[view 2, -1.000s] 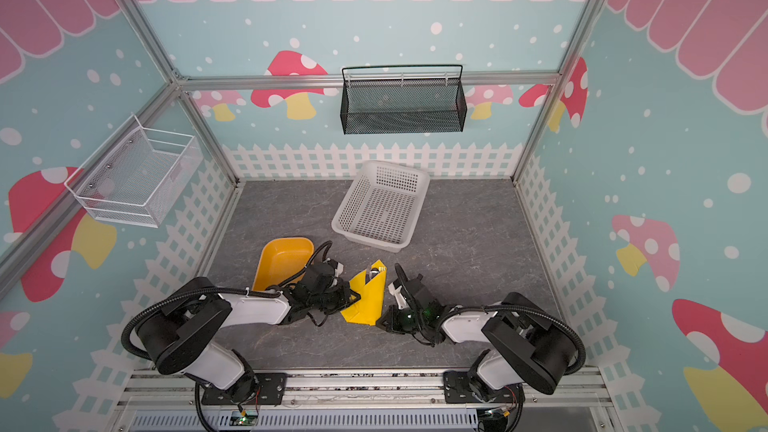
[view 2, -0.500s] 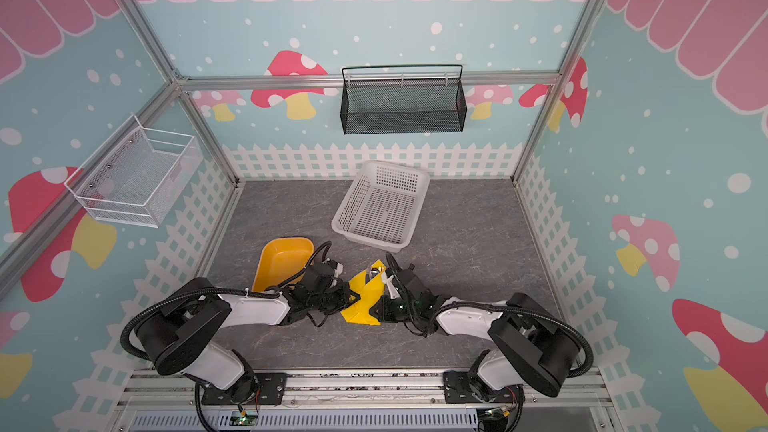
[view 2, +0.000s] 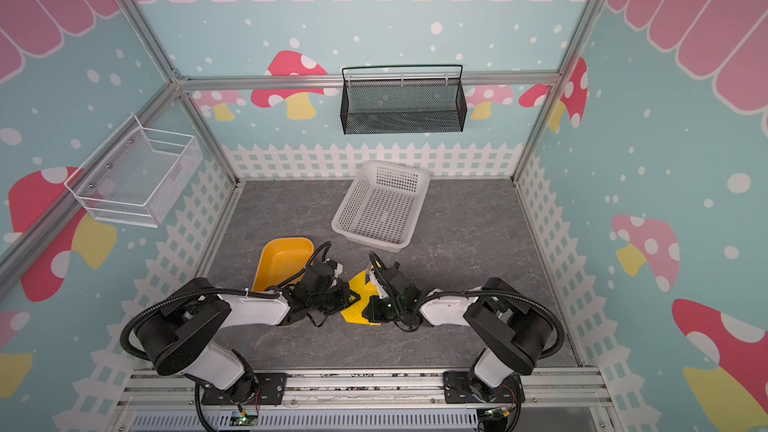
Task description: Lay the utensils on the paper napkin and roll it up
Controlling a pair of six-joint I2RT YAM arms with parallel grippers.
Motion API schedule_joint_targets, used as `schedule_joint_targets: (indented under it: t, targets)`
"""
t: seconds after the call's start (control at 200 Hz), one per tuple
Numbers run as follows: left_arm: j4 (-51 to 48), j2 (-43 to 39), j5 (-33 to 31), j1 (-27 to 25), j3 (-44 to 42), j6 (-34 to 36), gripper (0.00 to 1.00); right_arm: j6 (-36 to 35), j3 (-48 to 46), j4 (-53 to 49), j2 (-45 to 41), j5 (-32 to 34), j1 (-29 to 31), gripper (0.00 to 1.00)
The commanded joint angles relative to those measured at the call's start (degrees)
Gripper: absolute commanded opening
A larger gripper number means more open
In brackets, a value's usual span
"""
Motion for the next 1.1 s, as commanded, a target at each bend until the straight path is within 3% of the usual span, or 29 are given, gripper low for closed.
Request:
schedule_joint_targets:
  t: [0.0,0.205,0.41,0.56,0.8,1.096]
  targets:
    - [-2.77,-0.61,-0.50,0.38,-0.11,0.12,0.05,-0.62,0.75,-2.06,1.29,0.51,0.58,0.10]
    - [-2.72,-0.87,-0.64,0.37,-0.21,0.17,0.05,-0.18,-0.32,-1.93,2.32,0.66,0.66,0.10]
    - [-6.32,-5.71,-2.82,0.38,-0.06,1.21,0.15,-0.08,-1.03,-2.01,1.90,1.06,0.65,0.10]
    - [-13.67,-11.37,-6.03,0.37,1.11,2.93,0.34,-0.13,-0.79,-1.94,1.60,0.85,0.58,0.10]
    - [-26.14,-20.14,-14.12,0.57,0.23,2.21,0.50,-0.29,-0.49,-2.04,2.11,0.62,0.60,0.10]
    - [-31.44,-17.67,-15.86,0.92,2.00,2.32,0.54,-1.07,0.21,-2.73,1.92,0.16,0.64,0.10]
